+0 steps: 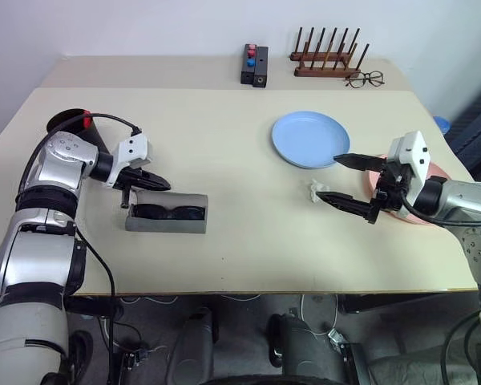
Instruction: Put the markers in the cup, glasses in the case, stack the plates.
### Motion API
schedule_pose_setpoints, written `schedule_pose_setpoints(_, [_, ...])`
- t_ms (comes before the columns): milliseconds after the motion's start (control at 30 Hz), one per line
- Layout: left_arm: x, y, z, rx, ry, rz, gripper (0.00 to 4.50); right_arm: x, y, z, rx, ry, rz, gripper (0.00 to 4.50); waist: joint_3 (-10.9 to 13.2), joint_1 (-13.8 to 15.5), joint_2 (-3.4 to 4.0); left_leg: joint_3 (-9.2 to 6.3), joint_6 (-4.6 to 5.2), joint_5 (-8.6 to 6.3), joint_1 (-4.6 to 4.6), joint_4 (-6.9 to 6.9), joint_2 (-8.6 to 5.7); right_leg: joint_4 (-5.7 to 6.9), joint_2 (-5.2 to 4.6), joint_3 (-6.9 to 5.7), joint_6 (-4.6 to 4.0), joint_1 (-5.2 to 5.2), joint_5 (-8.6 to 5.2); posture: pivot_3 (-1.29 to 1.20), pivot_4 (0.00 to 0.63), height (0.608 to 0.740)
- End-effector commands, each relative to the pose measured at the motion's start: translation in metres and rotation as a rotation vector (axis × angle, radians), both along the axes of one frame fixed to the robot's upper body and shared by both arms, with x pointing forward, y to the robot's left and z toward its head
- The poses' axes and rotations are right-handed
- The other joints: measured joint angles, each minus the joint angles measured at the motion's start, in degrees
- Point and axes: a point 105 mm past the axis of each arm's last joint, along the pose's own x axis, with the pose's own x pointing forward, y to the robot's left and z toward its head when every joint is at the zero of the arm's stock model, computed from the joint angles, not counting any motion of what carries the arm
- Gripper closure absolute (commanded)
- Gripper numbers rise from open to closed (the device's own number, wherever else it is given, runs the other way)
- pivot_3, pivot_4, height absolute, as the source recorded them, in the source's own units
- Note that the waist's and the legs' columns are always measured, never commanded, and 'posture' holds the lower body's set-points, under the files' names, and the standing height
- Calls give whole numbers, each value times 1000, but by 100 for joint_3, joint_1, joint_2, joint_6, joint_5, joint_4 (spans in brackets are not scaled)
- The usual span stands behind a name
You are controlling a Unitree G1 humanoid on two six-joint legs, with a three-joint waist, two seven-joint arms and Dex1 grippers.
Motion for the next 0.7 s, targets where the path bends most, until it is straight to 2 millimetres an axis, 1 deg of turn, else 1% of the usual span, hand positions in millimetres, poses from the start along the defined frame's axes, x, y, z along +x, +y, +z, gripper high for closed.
schedule_pose_setpoints(33, [-4, -1, 7, -16, -18, -25, 4445, 0, 2, 11, 4, -54, 15, 0, 0, 1, 0, 0, 0, 0, 0, 0, 0, 1, 0, 0, 0, 0, 0, 0, 150, 740])
schedule_pose_setpoints(167, [-10, -4, 13, -19, -31, -51, 4445, 0, 2, 10, 3, -55, 15, 0, 0, 1, 0, 0, 0, 0, 0, 1, 0, 1, 0, 0, -1, 1, -1, 0, 150, 740])
schedule_pose_setpoints(267, [-17, -4, 13, -19, -24, -63, 4445, 0, 2, 10, 4, -56, 14, 0, 0, -4, 0, -1, 0, 0, 0, 0, 1, 1, 0, 0, -2, 1, -1, 0, 150, 740])
schedule_pose_setpoints(467, [-31, -5, 10, -25, -3, -77, 4445, 1, 2, 9, 7, -56, 13, 0, 0, -6, 0, -1, 0, 0, 2, -1, 1, 2, 0, 0, -8, 1, -5, 0, 150, 740])
schedule_pose_setpoints(633, [-38, -3, 10, -24, 7, -73, 4445, 1, 3, 9, 5, -57, 17, 0, 0, 0, 0, -1, 0, 0, 1, 1, 1, 2, 0, 0, -12, 1, -7, 0, 150, 740])
schedule_pose_setpoints(700, [-42, -2, 7, -15, 14, -77, 4445, 2, 3, 9, 5, -59, 18, 0, 0, -5, 0, 0, 0, 0, 2, 0, 1, 1, 0, 1, -13, 1, -7, 0, 150, 740])
